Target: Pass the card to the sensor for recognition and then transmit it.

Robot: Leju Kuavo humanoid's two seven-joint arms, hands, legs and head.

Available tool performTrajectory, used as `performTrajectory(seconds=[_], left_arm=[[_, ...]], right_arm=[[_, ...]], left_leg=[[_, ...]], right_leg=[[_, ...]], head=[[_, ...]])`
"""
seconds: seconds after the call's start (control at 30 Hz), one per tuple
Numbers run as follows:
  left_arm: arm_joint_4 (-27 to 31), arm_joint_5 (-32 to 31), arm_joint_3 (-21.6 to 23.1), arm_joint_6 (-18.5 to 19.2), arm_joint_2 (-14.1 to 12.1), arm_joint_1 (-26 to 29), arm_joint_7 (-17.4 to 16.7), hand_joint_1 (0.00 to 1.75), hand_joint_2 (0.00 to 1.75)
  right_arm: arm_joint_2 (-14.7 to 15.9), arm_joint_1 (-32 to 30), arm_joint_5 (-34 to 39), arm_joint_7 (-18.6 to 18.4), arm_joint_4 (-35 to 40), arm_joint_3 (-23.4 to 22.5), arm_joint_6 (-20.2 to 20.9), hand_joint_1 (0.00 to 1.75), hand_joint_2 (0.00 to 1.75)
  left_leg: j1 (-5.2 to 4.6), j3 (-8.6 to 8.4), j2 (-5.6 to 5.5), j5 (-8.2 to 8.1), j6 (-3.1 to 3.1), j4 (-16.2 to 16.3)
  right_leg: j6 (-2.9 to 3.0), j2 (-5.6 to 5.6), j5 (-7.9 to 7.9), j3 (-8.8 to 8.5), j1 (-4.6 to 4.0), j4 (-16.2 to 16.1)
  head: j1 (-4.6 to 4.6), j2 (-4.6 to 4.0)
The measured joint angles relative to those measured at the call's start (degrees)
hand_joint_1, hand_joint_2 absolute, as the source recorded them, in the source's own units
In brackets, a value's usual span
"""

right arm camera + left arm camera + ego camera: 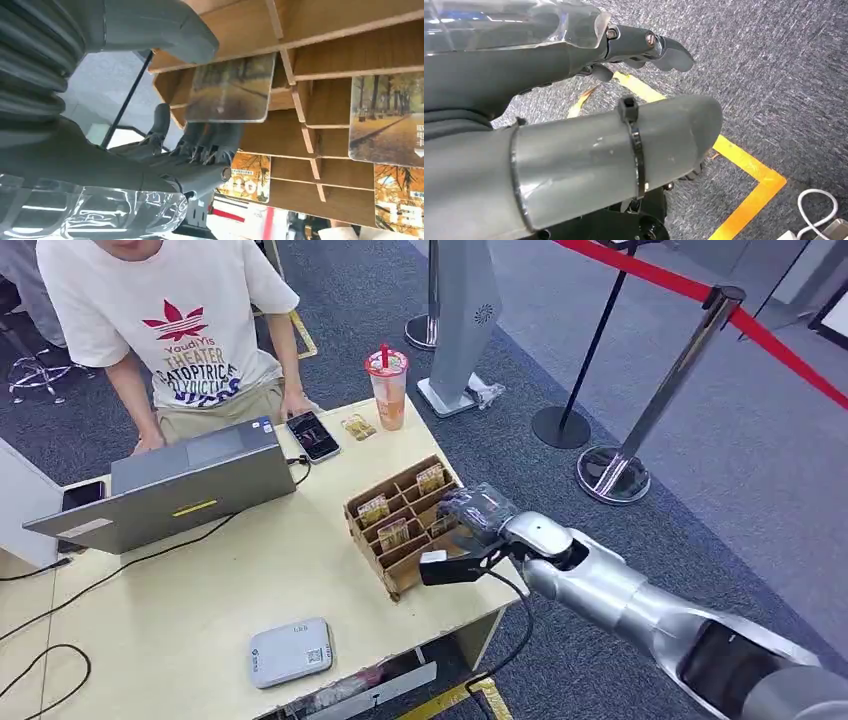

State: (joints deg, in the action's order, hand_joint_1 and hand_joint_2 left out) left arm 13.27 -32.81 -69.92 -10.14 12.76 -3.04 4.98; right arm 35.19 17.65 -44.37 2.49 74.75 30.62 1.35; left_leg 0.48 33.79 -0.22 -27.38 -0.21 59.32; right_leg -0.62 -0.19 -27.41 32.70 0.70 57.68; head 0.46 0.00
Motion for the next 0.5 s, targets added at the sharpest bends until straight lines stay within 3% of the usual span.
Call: performTrajectory(seconds=[0.2,0.3,0.5], left_arm=[[0.0,0.0,0.0,0.0,0.0,0.0,0.0,0.0,0.0],[0.0,0.0,0.0,0.0,0.0,0.0,0.0,0.0,0.0],[0.0,0.0,0.0,0.0,0.0,-0.1,0.0,0.0,0.0]], right_arm=[[-0.3,0.0,0.0,0.0,0.0,-0.2,0.1,1.03,1.75],[-0.4,0.0,0.0,0.0,0.0,-0.3,0.1,1.34,1.75],[-0.5,0.0,0.0,0.1,0.0,-0.7,0.1,1.48,1.75]], left_leg=[[0.0,0.0,0.0,0.0,0.0,0.0],[0.0,0.0,0.0,0.0,0.0,0.0],[0.0,0.0,0.0,0.0,0.0,0.0]], right_leg=[[0.0,0.01,0.0,0.0,0.0,0.0],[0.0,0.01,0.0,0.0,0.0,0.0],[0.0,0.0,0.0,0.0,0.0,0.0]], head=[[-0.02,0.0],[-0.02,0.0],[0.0,0.0]])
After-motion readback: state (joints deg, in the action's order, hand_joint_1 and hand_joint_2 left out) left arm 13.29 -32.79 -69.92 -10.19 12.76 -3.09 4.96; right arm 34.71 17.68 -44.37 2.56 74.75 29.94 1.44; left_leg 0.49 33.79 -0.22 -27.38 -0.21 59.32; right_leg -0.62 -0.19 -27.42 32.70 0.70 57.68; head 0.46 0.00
